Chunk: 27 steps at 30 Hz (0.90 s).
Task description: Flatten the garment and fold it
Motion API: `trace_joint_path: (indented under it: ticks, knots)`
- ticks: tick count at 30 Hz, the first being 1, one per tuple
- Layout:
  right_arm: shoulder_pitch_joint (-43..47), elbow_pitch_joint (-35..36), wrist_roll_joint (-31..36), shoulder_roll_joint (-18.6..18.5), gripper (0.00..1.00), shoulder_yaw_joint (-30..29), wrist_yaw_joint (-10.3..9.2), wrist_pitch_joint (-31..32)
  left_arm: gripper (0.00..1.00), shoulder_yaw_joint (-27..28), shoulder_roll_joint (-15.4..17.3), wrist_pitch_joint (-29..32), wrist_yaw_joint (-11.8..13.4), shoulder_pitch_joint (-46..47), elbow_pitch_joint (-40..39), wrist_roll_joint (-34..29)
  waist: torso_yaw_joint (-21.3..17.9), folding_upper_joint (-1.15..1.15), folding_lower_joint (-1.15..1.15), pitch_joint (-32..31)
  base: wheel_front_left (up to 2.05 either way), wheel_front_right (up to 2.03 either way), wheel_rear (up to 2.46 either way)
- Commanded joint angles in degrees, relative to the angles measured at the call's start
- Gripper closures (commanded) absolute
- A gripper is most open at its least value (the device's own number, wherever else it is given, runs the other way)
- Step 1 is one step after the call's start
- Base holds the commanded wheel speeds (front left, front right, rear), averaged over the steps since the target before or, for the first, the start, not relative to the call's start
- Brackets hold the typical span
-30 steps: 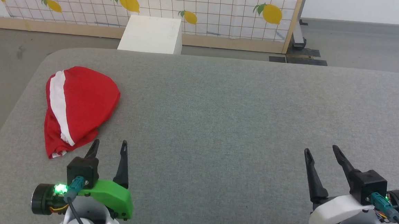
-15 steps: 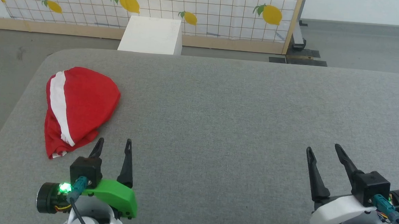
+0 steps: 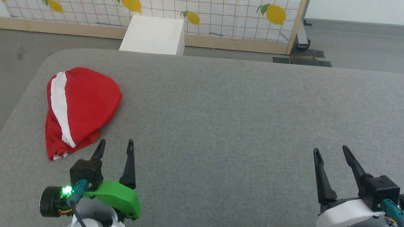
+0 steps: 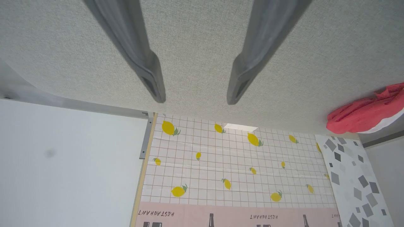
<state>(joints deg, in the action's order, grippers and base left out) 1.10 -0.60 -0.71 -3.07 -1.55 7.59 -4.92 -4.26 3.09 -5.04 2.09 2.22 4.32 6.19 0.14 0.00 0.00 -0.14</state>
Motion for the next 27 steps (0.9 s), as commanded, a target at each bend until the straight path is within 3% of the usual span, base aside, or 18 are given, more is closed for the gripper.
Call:
trace_joint_path:
  ticks: [1,27]
  knots:
    - [-0.6,-0.21,-0.5,0.07,0.0,-0.16,-0.04,-0.63,0.0,-0.16,-0.07,-0.56,0.42,1.16,0.41,0.89,0.02,0.0,0.0,0.02,0.0,0.0,0.0]
    - [-1.02,-1.15,-1.76,0.11,0.0,-0.96,-0.06,-3.7,0.0,-1.18,0.76,-3.61,1.19,1.8,3.51,3.73,0.45,0.0,0.0,0.1,0.0,0.0,0.0]
